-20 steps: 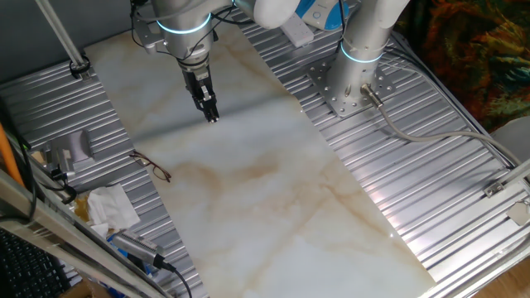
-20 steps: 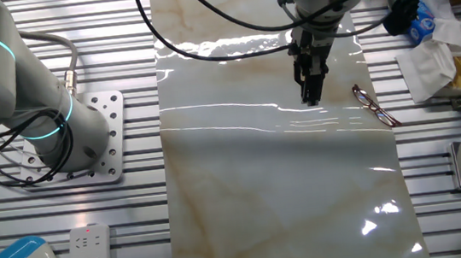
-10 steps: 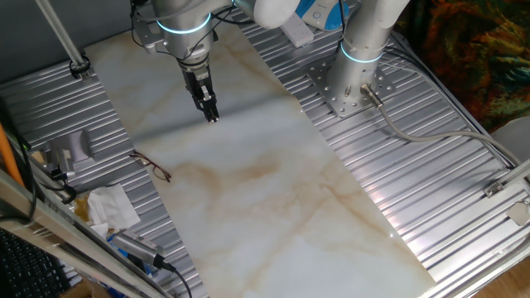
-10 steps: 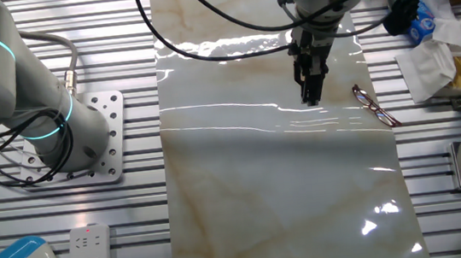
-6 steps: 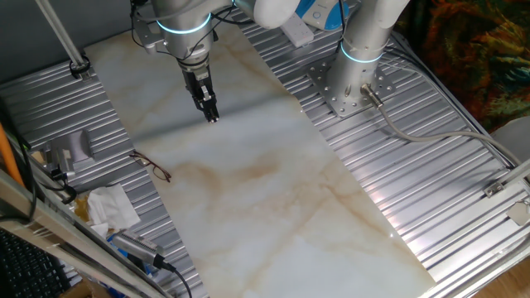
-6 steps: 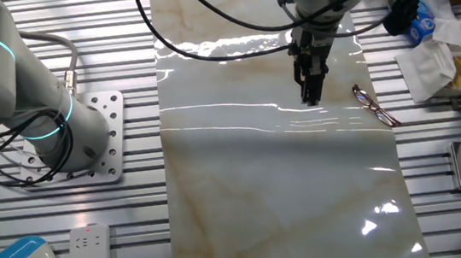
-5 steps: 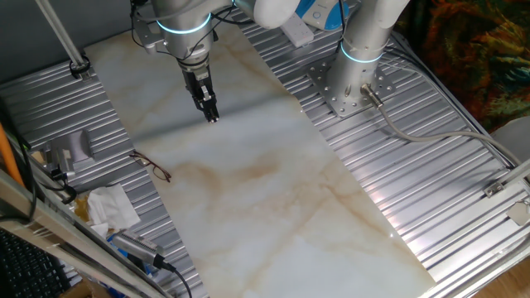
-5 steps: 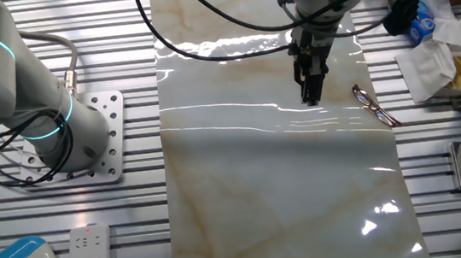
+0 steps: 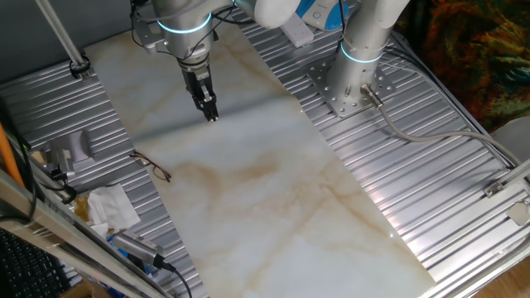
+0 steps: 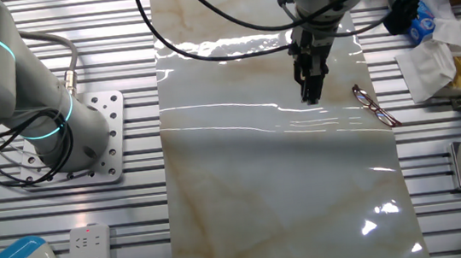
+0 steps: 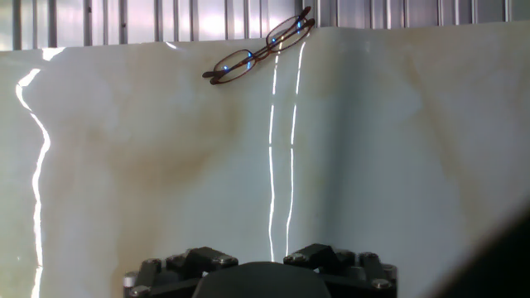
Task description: Unfold the leg of the glasses (with one hand)
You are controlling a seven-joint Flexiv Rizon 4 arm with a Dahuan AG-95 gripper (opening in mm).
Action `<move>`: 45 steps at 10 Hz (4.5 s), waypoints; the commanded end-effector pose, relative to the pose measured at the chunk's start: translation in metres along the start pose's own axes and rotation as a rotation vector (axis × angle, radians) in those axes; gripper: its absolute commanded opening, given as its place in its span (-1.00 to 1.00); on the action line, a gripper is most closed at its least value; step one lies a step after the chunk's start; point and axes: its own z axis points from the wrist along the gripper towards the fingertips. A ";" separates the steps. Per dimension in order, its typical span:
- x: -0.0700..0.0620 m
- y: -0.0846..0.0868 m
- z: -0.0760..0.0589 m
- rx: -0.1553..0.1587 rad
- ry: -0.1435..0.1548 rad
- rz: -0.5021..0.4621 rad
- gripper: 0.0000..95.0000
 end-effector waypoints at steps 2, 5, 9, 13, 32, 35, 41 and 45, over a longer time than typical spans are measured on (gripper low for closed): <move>0.000 0.001 -0.001 -0.026 0.005 0.002 -1.00; 0.000 0.001 -0.001 -0.010 0.011 -0.004 -1.00; -0.003 0.001 -0.001 0.046 0.012 -0.012 -1.00; -0.020 -0.002 0.000 0.057 0.014 -0.041 -1.00; -0.142 -0.034 0.034 0.046 0.020 -0.081 -1.00; -0.156 -0.033 0.043 0.042 0.016 -0.080 -1.00; -0.173 -0.032 0.040 0.035 0.023 -0.076 -1.00; -0.173 -0.031 0.040 -0.003 0.021 -0.063 -1.00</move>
